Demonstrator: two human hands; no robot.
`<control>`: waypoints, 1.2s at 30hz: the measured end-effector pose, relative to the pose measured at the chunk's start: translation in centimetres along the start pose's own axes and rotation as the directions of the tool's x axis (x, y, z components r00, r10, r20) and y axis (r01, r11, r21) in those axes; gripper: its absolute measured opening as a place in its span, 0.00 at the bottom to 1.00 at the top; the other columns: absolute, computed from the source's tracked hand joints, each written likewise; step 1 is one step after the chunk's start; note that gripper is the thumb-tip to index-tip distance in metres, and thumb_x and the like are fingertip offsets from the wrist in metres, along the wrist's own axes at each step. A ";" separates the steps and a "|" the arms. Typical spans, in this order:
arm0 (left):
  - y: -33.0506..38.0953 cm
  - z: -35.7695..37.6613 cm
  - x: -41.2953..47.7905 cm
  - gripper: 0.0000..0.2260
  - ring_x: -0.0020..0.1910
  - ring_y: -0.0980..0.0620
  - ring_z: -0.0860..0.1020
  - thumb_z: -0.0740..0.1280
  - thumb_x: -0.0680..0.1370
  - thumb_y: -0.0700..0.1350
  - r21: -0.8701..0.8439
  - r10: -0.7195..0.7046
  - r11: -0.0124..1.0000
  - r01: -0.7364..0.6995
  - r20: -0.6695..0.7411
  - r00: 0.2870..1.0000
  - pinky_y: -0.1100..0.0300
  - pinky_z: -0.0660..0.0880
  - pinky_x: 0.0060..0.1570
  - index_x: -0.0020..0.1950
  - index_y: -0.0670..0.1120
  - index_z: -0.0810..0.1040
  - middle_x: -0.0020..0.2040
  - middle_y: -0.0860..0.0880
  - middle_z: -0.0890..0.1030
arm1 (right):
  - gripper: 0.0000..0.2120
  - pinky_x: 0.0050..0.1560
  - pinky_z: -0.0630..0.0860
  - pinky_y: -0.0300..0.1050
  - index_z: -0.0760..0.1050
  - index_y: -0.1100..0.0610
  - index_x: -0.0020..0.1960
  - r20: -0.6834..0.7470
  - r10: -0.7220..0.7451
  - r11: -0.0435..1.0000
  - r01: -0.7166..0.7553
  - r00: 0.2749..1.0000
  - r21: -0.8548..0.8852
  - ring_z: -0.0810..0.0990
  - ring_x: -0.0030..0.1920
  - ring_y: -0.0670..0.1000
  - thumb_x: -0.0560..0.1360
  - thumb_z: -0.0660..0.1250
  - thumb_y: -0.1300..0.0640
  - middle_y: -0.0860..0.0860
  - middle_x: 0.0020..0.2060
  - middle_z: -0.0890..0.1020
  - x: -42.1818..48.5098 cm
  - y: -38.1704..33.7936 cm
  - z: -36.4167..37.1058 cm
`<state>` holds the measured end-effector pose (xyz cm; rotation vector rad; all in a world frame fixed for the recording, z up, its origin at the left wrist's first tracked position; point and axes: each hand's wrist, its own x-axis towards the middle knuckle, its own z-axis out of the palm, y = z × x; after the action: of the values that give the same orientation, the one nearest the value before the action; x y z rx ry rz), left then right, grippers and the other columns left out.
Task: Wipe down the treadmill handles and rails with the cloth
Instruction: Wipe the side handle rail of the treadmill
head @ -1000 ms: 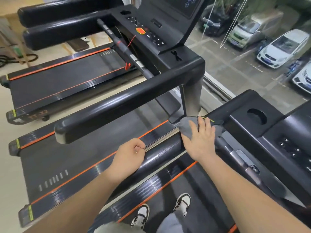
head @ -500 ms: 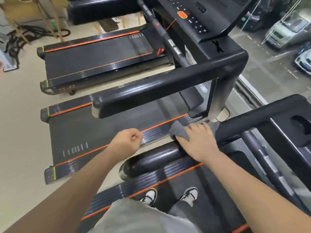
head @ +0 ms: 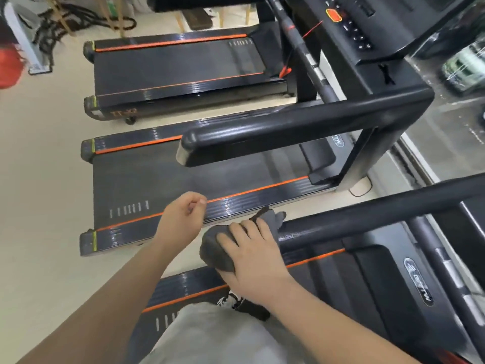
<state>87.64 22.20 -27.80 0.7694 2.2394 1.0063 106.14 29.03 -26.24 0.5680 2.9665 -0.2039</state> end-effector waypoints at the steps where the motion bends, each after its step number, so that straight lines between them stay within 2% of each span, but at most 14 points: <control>1: 0.0 0.0 0.2 0.06 0.43 0.52 0.81 0.65 0.83 0.44 -0.009 -0.014 1.000 0.014 -0.007 1.000 0.49 0.80 0.53 0.52 0.50 0.81 0.43 0.53 0.83 | 0.27 0.67 0.67 0.61 0.74 0.52 0.66 -0.018 -0.043 0.999 0.043 0.999 0.016 0.73 0.59 0.61 0.72 0.63 0.40 0.54 0.58 0.77 -0.4 1.5 -0.2; 4: 1.1 1.3 0.1 0.05 0.46 0.48 0.82 0.66 0.82 0.44 -0.117 -0.079 0.990 0.083 0.036 0.996 0.47 0.81 0.55 0.52 0.51 0.82 0.44 0.51 0.84 | 0.25 0.64 0.69 0.57 0.75 0.52 0.67 -0.084 0.049 0.998 -0.046 0.995 0.042 0.75 0.57 0.59 0.75 0.64 0.41 0.52 0.57 0.77 -2.4 7.8 -0.5; 8: 2.4 3.4 -1.1 0.06 0.40 0.48 0.80 0.65 0.83 0.43 -0.205 -0.073 0.973 0.102 0.145 0.987 0.59 0.79 0.48 0.57 0.48 0.81 0.43 0.48 0.81 | 0.23 0.63 0.69 0.58 0.78 0.54 0.66 -0.195 0.334 0.940 -0.341 0.922 -0.007 0.76 0.56 0.61 0.79 0.60 0.41 0.52 0.55 0.77 -5.6 15.2 -1.1; 12: 1.5 3.1 -2.2 0.06 0.41 0.48 0.82 0.64 0.84 0.47 -0.228 -0.063 0.969 0.090 0.120 0.991 0.57 0.79 0.51 0.55 0.51 0.81 0.43 0.50 0.81 | 0.24 0.69 0.64 0.67 0.78 0.57 0.60 -0.157 0.551 0.824 -0.564 0.820 -0.058 0.75 0.59 0.64 0.75 0.60 0.40 0.58 0.57 0.78 -4.0 10.9 -0.7; 15: 0.7 1.9 -2.9 0.12 0.40 0.48 0.81 0.59 0.86 0.50 -0.240 -0.072 0.967 0.087 0.070 0.995 0.60 0.75 0.42 0.53 0.47 0.80 0.45 0.45 0.82 | 0.27 0.72 0.60 0.69 0.76 0.55 0.63 -0.064 0.386 0.920 -0.389 0.920 -0.042 0.73 0.61 0.64 0.72 0.60 0.38 0.57 0.58 0.77 -1.4 3.2 -0.2; 17: 0.1 1.1 -3.1 0.13 0.42 0.53 0.80 0.58 0.87 0.50 -0.218 -0.122 0.968 0.122 0.014 0.992 0.56 0.74 0.47 0.55 0.48 0.80 0.46 0.50 0.83 | 0.27 0.73 0.58 0.69 0.75 0.54 0.62 0.007 0.197 0.980 -0.197 0.980 -0.032 0.72 0.60 0.64 0.72 0.61 0.38 0.56 0.57 0.77 0.2 -1.2 0.2; 20: -0.9 0.2 -3.1 0.14 0.44 0.49 0.81 0.56 0.87 0.52 -0.253 -0.222 0.946 0.203 -0.045 0.974 0.51 0.75 0.53 0.56 0.51 0.80 0.49 0.51 0.83 | 0.25 0.73 0.60 0.67 0.76 0.54 0.63 0.100 -0.069 0.993 0.077 0.993 -0.085 0.72 0.59 0.64 0.73 0.63 0.40 0.56 0.55 0.77 1.0 -2.9 0.3; 22: -1.6 0.0 -3.2 0.16 0.40 0.49 0.82 0.54 0.87 0.55 -0.310 -0.253 0.922 0.232 -0.029 0.967 0.50 0.76 0.49 0.57 0.52 0.80 0.50 0.49 0.83 | 0.25 0.69 0.65 0.63 0.75 0.52 0.65 0.080 -0.187 0.979 0.193 0.979 -0.068 0.72 0.59 0.62 0.73 0.63 0.40 0.54 0.58 0.76 0.6 -0.7 0.0; 24: -1.8 0.0 -3.3 0.18 0.39 0.50 0.81 0.53 0.87 0.57 -0.368 -0.273 0.894 0.256 0.005 0.962 0.52 0.76 0.44 0.57 0.51 0.80 0.50 0.48 0.83 | 0.25 0.62 0.71 0.58 0.74 0.49 0.66 0.018 -0.180 0.984 0.180 0.983 0.003 0.75 0.57 0.58 0.73 0.63 0.40 0.51 0.57 0.77 -0.2 2.9 -0.7; 27: -1.4 0.8 -3.2 0.18 0.42 0.48 0.82 0.53 0.87 0.57 -0.374 -0.271 0.888 0.267 0.041 0.962 0.52 0.76 0.44 0.57 0.52 0.80 0.50 0.48 0.83 | 0.22 0.54 0.74 0.55 0.79 0.50 0.58 0.021 0.092 0.996 -0.093 0.995 0.006 0.79 0.50 0.58 0.79 0.56 0.36 0.49 0.47 0.80 -1.6 10.8 -2.0; 29: -1.1 1.6 -3.4 0.17 0.42 0.48 0.82 0.53 0.88 0.55 -0.374 -0.256 0.891 0.259 0.058 0.965 0.53 0.76 0.43 0.57 0.51 0.80 0.50 0.49 0.83 | 0.28 0.55 0.73 0.55 0.79 0.49 0.56 0.167 0.286 0.957 -0.273 0.944 -0.094 0.80 0.53 0.59 0.78 0.49 0.32 0.50 0.46 0.80 -1.8 14.9 -3.5; 31: -0.5 2.3 -3.6 0.16 0.39 0.52 0.81 0.54 0.88 0.53 -0.377 -0.238 0.892 0.248 0.072 0.968 0.53 0.75 0.43 0.57 0.51 0.80 0.50 0.49 0.83 | 0.30 0.61 0.71 0.55 0.78 0.47 0.61 0.325 0.421 0.906 -0.380 0.847 -0.185 0.78 0.61 0.59 0.78 0.46 0.32 0.50 0.55 0.81 -0.3 15.6 -4.8; 34: 0.1 3.1 -3.9 0.16 0.33 0.53 0.77 0.54 0.87 0.53 -0.380 -0.218 0.895 0.234 0.085 0.972 0.53 0.74 0.42 0.56 0.51 0.80 0.46 0.48 0.82 | 0.30 0.67 0.67 0.61 0.79 0.47 0.63 0.527 0.480 0.869 -0.463 0.701 -0.175 0.76 0.65 0.61 0.78 0.45 0.35 0.52 0.62 0.81 3.8 12.4 -4.6; 36: -0.1 2.7 -4.2 0.16 0.32 0.53 0.75 0.54 0.87 0.54 -0.377 -0.228 0.892 0.250 0.103 0.968 0.55 0.73 0.41 0.55 0.52 0.80 0.42 0.49 0.81 | 0.34 0.68 0.63 0.66 0.78 0.43 0.64 0.623 0.406 0.877 -0.477 0.669 -0.059 0.75 0.67 0.62 0.74 0.42 0.34 0.51 0.65 0.80 6.5 8.7 -3.8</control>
<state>92.31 20.48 -28.29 0.3328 1.9377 1.2333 103.01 39.95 -24.31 0.9930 2.1070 -0.4135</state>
